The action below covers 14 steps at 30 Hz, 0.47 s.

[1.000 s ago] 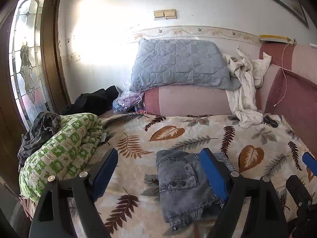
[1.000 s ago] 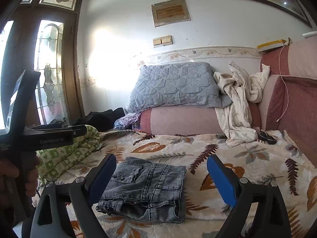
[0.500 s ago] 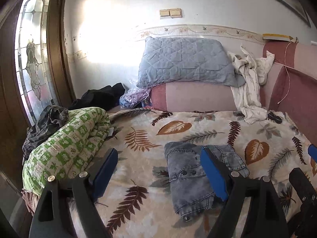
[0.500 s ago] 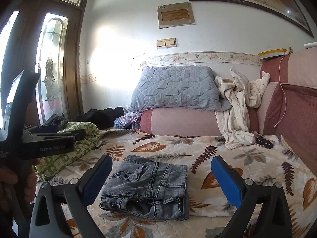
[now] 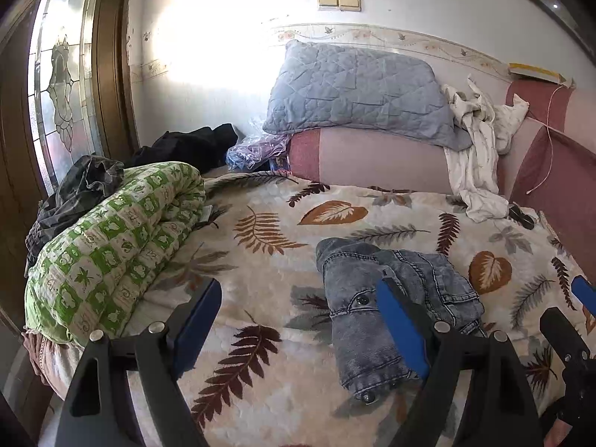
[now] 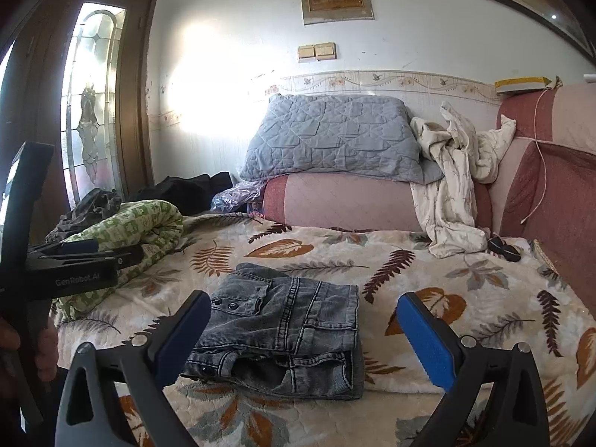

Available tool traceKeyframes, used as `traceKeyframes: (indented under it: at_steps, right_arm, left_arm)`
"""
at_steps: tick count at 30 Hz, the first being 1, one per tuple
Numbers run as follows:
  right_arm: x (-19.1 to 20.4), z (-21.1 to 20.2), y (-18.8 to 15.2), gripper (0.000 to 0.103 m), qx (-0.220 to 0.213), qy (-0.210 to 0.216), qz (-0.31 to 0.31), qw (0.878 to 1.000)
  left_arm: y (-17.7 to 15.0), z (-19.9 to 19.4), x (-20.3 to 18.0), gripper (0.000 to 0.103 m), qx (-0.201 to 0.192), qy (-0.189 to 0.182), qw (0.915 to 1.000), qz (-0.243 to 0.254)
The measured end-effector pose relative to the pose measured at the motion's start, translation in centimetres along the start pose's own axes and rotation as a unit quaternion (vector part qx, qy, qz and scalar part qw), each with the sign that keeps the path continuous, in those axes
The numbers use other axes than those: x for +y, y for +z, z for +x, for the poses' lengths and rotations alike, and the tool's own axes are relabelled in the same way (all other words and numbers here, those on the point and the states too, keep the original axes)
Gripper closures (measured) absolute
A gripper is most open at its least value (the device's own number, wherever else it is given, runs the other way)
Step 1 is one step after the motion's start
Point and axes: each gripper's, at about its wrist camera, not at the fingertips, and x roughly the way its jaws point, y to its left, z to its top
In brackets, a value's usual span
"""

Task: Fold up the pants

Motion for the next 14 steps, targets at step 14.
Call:
traceKeyframes:
  at_steps: [14]
  right_arm:
    - [0.0,1.8,0.7,0.001,0.01,0.007,-0.014,1.0]
  left_arm:
    - [0.4,1.3,1.4,0.017,0.008,-0.059,0.9968,-0.054]
